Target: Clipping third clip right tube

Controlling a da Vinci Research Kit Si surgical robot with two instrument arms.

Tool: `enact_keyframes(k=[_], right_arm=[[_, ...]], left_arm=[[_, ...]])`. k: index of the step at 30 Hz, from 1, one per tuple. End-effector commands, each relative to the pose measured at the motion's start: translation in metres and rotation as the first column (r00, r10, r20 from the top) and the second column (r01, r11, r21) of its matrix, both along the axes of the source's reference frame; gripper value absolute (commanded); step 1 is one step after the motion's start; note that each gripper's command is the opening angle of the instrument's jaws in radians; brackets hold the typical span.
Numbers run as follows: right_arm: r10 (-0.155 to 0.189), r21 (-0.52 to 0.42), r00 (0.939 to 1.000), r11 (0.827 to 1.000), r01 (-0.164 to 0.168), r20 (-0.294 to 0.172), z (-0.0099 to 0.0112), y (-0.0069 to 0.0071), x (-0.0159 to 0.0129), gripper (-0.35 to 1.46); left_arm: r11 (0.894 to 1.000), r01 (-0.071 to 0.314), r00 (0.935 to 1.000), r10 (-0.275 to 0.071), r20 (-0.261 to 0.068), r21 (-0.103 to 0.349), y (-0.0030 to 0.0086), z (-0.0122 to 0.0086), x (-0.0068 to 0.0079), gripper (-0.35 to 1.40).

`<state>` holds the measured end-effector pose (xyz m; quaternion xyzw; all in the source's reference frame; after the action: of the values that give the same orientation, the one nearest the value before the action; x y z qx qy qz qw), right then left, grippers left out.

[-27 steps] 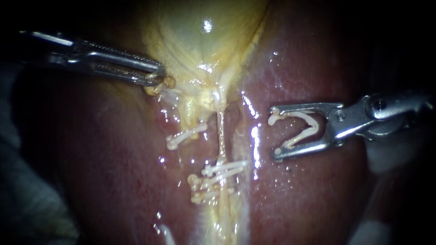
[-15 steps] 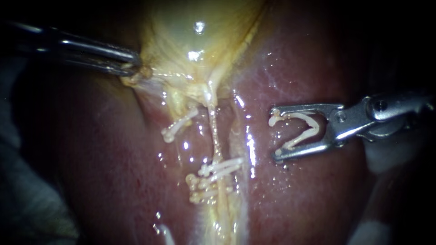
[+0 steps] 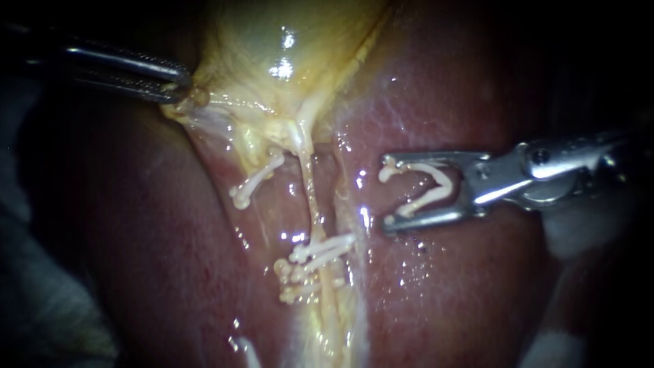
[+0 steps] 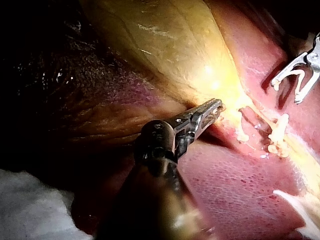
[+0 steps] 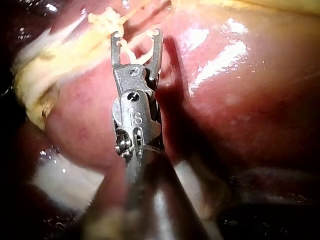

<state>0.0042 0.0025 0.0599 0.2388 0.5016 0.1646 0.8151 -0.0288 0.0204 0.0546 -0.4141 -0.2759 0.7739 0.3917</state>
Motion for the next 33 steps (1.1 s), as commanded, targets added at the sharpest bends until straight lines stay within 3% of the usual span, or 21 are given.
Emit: enact_keyframes(k=[1, 6, 10, 17, 24, 33], right_arm=[[0.006, 0.021, 1.0000, 1.000, -0.006, 0.006, 0.0004, 0.0000, 0.0004, 0.50], [0.040, 0.119, 0.9987, 0.992, -0.043, 0.031, 0.0030, -0.0001, 0.0028, 0.50], [0.050, 0.175, 0.9982, 0.983, -0.055, 0.033, 0.0049, -0.0003, 0.0044, 0.50], [0.107, 0.291, 0.9933, 0.952, -0.090, -0.044, 0.0065, -0.0005, 0.0073, 0.50], [0.183, 0.386, 0.9748, 0.915, -0.122, -0.127, 0.0060, -0.0008, 0.0091, 0.50], [0.209, 0.450, 0.9441, 0.890, -0.075, -0.255, 0.0033, -0.0006, 0.0094, 0.46]], left_arm=[[1.000, -0.001, 1.0000, 0.001, -0.001, -0.001, 0.0000, 0.0000, 0.0000, -0.35], [1.000, -0.001, 1.0000, 0.001, -0.001, -0.001, 0.0000, 0.0000, 0.0000, -0.35], [1.000, 0.000, 1.0000, 0.000, -0.001, -0.001, -0.0001, -0.0001, 0.0000, -0.35], [1.000, 0.000, 1.0000, 0.000, -0.001, -0.001, -0.0001, -0.0001, -0.0001, -0.35], [1.000, 0.000, 1.0000, 0.000, -0.001, -0.001, -0.0001, 0.0000, -0.0001, -0.35], [1.000, 0.000, 1.0000, 0.000, -0.001, -0.001, -0.0001, 0.0000, -0.0002, -0.35]])
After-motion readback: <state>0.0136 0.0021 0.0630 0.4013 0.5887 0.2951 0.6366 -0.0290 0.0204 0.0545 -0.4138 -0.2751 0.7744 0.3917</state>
